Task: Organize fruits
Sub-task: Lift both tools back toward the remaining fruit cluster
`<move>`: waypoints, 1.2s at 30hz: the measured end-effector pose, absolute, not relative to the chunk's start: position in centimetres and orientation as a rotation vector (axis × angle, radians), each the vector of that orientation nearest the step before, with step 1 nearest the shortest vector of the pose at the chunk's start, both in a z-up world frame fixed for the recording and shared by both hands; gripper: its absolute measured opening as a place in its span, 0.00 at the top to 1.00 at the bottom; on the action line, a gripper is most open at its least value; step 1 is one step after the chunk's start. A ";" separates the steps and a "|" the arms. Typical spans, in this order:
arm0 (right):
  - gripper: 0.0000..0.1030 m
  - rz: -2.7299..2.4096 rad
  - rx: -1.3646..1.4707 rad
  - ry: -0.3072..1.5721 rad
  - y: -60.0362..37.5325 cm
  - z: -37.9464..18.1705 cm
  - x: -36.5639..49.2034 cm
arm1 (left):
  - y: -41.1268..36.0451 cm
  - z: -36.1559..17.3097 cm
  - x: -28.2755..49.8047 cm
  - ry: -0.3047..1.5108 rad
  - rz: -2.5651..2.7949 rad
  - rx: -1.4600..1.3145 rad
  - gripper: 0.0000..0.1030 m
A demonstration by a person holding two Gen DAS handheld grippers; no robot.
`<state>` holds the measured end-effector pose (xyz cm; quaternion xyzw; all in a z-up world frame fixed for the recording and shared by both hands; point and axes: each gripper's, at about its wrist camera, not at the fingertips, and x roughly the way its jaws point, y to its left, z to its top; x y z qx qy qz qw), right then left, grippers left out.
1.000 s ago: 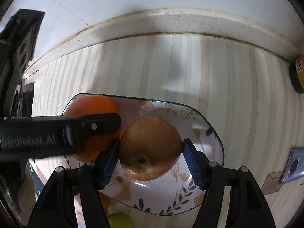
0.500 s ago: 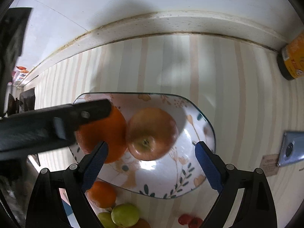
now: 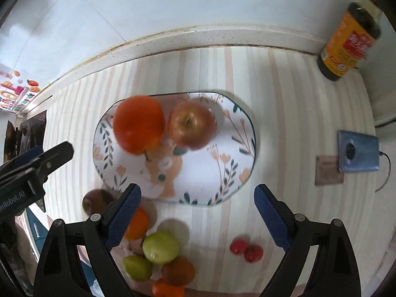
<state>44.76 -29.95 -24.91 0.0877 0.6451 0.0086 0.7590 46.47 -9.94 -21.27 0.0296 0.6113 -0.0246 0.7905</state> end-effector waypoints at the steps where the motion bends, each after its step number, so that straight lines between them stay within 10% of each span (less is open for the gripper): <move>1: 0.08 0.006 0.179 1.385 -29.6 -24.1 43.9 | -9.6 -20.7 45.8 1.301 -0.055 0.072 0.13; 27: 0.08 -0.081 0.178 1.115 -24.0 -11.1 31.0 | -4.8 -10.6 33.3 1.120 -0.152 0.044 0.13; 36: 0.08 -0.009 0.329 1.209 -24.3 -15.7 30.5 | -3.3 -14.7 33.9 1.217 -0.129 0.033 0.13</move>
